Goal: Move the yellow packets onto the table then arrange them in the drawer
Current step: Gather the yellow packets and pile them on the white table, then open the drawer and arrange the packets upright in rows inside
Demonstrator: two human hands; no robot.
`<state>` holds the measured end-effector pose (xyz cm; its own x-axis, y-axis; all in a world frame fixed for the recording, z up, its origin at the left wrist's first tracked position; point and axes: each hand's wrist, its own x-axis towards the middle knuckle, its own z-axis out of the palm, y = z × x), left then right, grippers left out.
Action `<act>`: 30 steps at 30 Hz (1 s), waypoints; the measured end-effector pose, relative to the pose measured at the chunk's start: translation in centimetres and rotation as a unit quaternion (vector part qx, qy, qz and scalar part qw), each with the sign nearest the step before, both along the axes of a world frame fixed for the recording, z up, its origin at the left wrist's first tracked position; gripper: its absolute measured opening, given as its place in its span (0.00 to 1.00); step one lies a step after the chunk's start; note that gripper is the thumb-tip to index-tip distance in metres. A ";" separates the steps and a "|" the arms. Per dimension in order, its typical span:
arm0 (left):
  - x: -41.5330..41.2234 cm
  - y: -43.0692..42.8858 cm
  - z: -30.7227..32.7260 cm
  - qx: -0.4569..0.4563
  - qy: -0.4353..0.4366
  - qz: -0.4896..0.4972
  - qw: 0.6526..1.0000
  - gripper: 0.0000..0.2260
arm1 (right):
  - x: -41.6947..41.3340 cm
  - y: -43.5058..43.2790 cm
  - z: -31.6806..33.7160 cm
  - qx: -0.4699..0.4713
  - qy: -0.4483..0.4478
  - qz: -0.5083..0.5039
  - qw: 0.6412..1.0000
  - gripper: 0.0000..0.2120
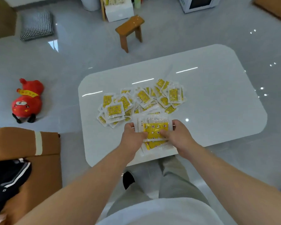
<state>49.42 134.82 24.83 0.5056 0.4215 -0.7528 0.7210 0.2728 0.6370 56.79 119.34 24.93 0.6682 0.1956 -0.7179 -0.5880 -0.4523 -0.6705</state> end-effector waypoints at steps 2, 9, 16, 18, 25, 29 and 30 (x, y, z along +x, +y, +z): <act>4.0 -0.1 -2.7 0.007 0.028 0.004 1.000 0.23 | 4.4 -0.1 -2.6 -0.017 0.010 0.024 1.000 0.13; 17.0 -1.5 -12.2 0.024 0.131 0.032 0.991 0.20 | 18.2 0.4 -12.6 -0.070 0.049 0.097 0.992 0.16; 27.8 0.6 -22.2 0.086 0.177 0.011 0.980 0.16 | 28.1 3.8 -23.4 -0.109 0.049 0.135 0.984 0.22; 29.2 1.2 -24.5 0.097 0.196 -0.014 0.976 0.17 | 29.4 4.4 -25.7 -0.131 0.045 0.144 0.980 0.20; 29.3 1.0 -28.3 0.165 0.225 -0.078 0.957 0.17 | 27.5 5.3 -29.2 -0.239 -0.040 0.152 0.958 0.24; 28.4 0.9 -27.6 0.164 0.228 -0.061 0.958 0.23 | 26.0 5.2 -28.6 -0.308 -0.057 0.143 0.939 0.26; 28.1 1.0 -27.0 0.165 0.229 -0.060 0.957 0.24 | 25.9 5.2 -28.3 -0.311 -0.049 0.133 0.940 0.25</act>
